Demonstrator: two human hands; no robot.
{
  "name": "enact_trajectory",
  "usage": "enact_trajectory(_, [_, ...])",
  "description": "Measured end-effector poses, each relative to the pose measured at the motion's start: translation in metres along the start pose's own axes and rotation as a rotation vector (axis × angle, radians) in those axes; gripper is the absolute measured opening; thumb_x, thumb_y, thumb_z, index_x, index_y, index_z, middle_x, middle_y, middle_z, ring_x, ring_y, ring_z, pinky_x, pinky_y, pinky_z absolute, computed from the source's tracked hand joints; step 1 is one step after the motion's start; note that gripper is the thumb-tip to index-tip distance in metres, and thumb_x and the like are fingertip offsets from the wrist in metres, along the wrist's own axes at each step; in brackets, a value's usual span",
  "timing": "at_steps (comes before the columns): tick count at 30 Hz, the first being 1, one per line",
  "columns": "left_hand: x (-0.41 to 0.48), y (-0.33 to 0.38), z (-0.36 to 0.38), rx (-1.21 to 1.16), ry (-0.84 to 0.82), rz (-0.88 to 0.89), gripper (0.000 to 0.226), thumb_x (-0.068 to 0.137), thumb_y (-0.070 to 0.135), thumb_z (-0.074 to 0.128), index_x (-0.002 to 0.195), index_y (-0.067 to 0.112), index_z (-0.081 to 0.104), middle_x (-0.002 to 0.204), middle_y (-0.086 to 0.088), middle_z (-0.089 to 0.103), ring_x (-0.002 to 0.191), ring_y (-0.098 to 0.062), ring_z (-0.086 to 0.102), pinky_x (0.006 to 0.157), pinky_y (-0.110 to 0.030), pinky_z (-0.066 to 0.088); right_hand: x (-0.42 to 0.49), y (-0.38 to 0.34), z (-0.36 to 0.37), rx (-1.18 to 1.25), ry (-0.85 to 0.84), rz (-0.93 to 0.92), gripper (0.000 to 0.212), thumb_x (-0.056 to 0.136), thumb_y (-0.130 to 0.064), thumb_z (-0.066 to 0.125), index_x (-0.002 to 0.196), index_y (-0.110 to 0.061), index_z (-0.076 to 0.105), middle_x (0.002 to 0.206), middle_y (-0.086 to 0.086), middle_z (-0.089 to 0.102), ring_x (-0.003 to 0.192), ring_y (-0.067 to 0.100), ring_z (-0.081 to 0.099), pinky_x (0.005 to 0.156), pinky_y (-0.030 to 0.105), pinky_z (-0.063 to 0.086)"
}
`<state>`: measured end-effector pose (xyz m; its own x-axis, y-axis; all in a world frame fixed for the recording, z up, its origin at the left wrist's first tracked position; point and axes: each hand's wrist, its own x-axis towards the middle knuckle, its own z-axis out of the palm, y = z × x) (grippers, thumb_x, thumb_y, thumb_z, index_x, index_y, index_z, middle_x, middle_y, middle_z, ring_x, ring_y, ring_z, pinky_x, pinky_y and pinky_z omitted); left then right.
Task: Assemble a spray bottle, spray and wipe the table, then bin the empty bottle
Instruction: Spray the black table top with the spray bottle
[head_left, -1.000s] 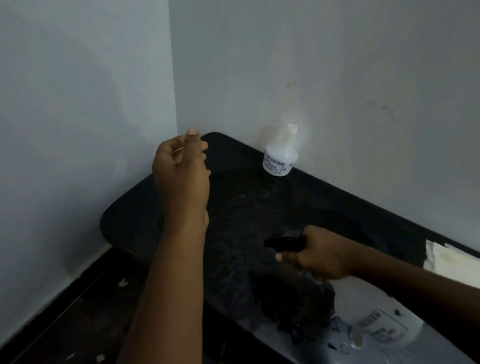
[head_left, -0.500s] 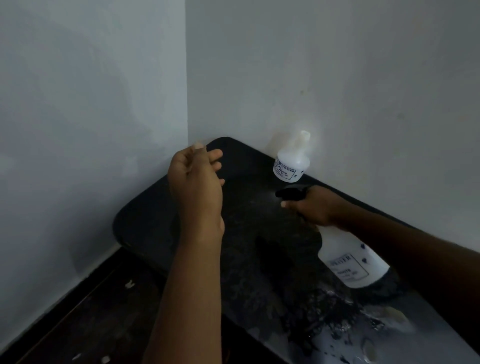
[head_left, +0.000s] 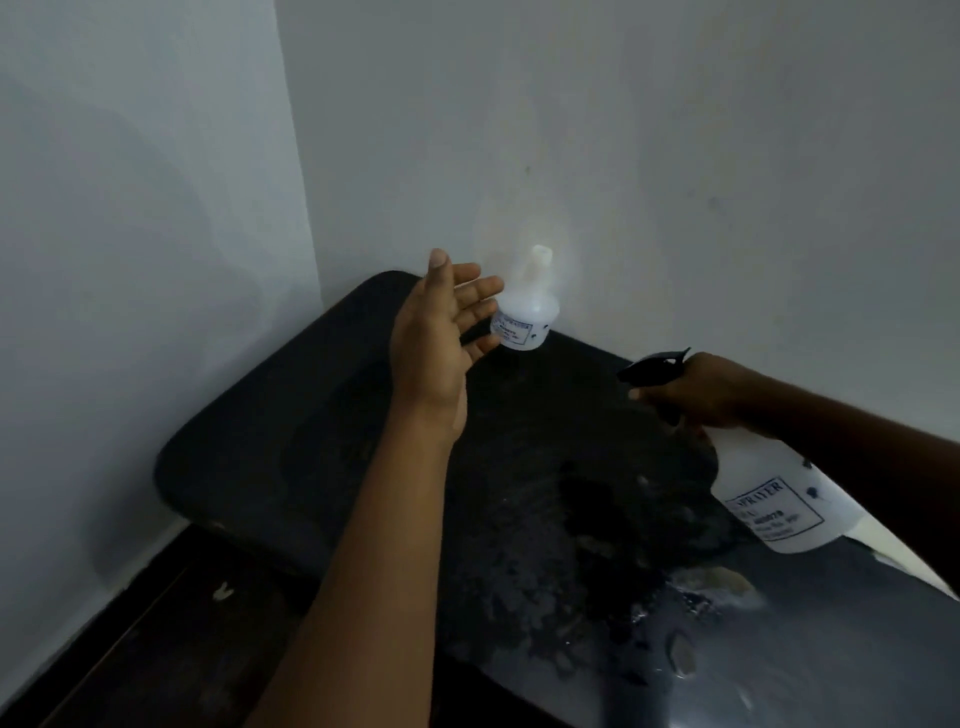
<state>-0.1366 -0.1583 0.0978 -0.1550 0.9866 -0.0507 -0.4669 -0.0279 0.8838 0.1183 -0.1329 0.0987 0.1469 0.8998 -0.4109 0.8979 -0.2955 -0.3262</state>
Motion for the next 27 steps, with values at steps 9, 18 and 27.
enact_trajectory(9, [0.008,-0.026,0.012,-0.186,-0.134,-0.089,0.061,0.095,0.066,0.033,0.112,0.016,0.064,0.116,-0.009,0.074,0.109,-0.024,0.069,0.083,-0.036,0.053,-0.018,0.062,-0.021,0.001,0.073,0.105,0.034,0.091,-0.04,0.061,0.104,-0.01,0.068,0.084,0.008,0.067,0.07,0.018,0.059,0.075,0.03,0.047])
enact_trajectory(18, [0.01,-0.035,0.029,-0.12,-0.199,-0.097,0.065,0.095,0.068,0.03,0.113,0.017,0.064,0.112,-0.007,0.076,0.099,-0.018,0.073,0.078,-0.034,0.055,-0.072,0.083,0.013,-0.107,-0.142,-0.011,0.029,0.091,-0.04,0.061,0.114,-0.024,0.067,0.065,-0.008,0.063,0.039,-0.006,0.054,0.044,0.01,0.042])
enact_trajectory(27, [0.01,-0.035,0.02,-0.036,-0.182,-0.06,0.062,0.097,0.064,0.028,0.111,0.015,0.063,0.11,-0.009,0.076,0.103,-0.022,0.068,0.081,-0.037,0.051,-0.099,0.018,0.064,-0.033,-0.405,-0.183,0.034,0.088,-0.042,0.062,0.103,-0.013,0.07,0.071,0.001,0.067,0.056,0.012,0.062,0.055,0.022,0.053])
